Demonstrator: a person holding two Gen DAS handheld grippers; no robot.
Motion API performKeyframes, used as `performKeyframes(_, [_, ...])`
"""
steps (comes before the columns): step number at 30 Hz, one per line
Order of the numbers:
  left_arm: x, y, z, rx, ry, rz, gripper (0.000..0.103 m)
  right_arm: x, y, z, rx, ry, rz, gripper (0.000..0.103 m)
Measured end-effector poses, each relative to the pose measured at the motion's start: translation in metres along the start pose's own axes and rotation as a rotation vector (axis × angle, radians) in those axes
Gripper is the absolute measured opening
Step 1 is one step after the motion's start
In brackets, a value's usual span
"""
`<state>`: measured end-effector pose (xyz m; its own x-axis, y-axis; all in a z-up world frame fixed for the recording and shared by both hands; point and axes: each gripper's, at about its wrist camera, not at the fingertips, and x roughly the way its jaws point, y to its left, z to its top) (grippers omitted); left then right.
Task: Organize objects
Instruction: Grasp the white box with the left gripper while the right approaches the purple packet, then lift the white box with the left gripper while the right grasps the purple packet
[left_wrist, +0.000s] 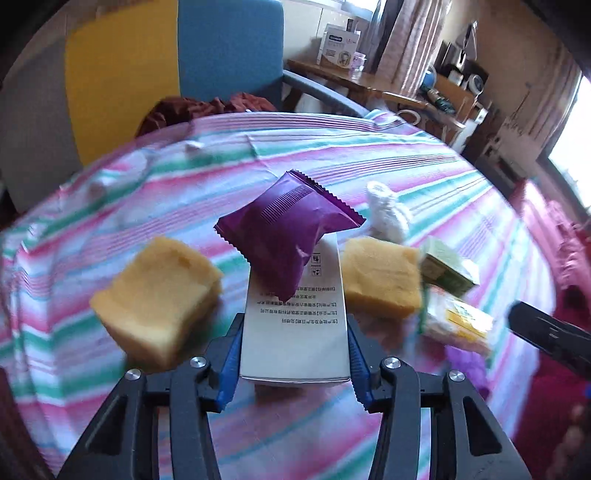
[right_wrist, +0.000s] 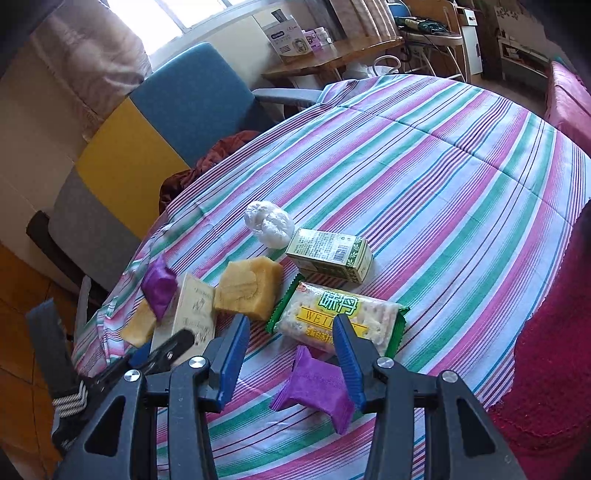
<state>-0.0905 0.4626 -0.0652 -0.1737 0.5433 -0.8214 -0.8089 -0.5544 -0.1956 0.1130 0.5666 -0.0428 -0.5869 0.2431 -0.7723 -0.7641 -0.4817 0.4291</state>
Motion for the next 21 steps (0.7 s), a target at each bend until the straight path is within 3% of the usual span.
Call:
performKeyframes(4, [-0.023, 0.012, -0.025, -0.087, 0.027, -0.127, 0.050, 0.001, 0.000, 0.000, -0.003, 0.002, -0.005, 0.047])
performKeyframes(7, [-0.036, 0.030, -0.053, -0.236, 0.085, -0.288, 0.050, 0.003, -0.003, 0.000, 0.009, 0.011, -0.006, 0.047])
performKeyframes(12, [-0.065, 0.034, -0.087, -0.228, 0.056, -0.254, 0.050, 0.005, 0.000, -0.002, -0.005, 0.021, -0.020, 0.047])
performKeyframes(21, [-0.102, 0.032, -0.126, -0.131, -0.035, -0.044, 0.050, 0.028, 0.017, -0.013, -0.102, 0.145, -0.056, 0.047])
